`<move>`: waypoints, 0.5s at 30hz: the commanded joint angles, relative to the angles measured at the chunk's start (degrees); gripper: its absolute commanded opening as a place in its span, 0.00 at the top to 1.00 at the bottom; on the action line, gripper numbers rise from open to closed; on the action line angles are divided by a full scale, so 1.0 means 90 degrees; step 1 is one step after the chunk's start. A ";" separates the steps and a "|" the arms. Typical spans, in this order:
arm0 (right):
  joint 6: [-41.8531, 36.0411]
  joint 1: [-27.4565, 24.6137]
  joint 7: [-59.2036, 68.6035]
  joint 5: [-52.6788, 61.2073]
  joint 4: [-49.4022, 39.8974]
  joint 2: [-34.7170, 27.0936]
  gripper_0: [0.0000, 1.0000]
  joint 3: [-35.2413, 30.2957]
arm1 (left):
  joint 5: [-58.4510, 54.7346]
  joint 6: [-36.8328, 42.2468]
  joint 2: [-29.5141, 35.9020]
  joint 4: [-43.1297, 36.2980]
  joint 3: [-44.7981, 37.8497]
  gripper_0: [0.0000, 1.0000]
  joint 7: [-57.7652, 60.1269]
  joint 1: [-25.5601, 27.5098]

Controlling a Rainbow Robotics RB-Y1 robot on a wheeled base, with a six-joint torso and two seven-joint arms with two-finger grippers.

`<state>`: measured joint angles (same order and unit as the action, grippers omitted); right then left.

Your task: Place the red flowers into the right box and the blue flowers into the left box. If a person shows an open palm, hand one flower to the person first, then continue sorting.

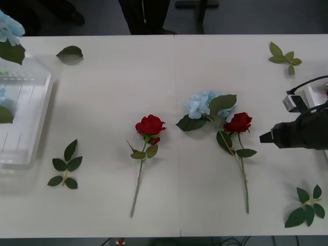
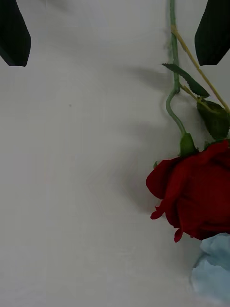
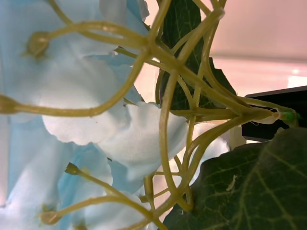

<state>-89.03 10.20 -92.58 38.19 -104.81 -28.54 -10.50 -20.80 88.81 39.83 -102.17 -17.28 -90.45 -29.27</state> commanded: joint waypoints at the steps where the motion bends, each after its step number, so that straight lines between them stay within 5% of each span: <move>1: 0.0302 -0.0225 0.0482 -0.0386 -0.0239 -0.0032 0.00 0.0434 | -0.0198 -0.0688 0.0350 0.0785 -0.0463 1.00 -0.1102 -0.0039; 15: 0.0654 -0.0528 0.1732 -0.1909 -0.0727 0.0114 0.00 0.1899 | -0.1038 -0.4154 0.0243 0.3412 -0.0238 1.00 -0.2118 0.1045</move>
<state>-83.64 5.10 -79.02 23.17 -109.29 -28.49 6.02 -29.50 54.17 41.69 -72.61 -20.01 -108.82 -20.54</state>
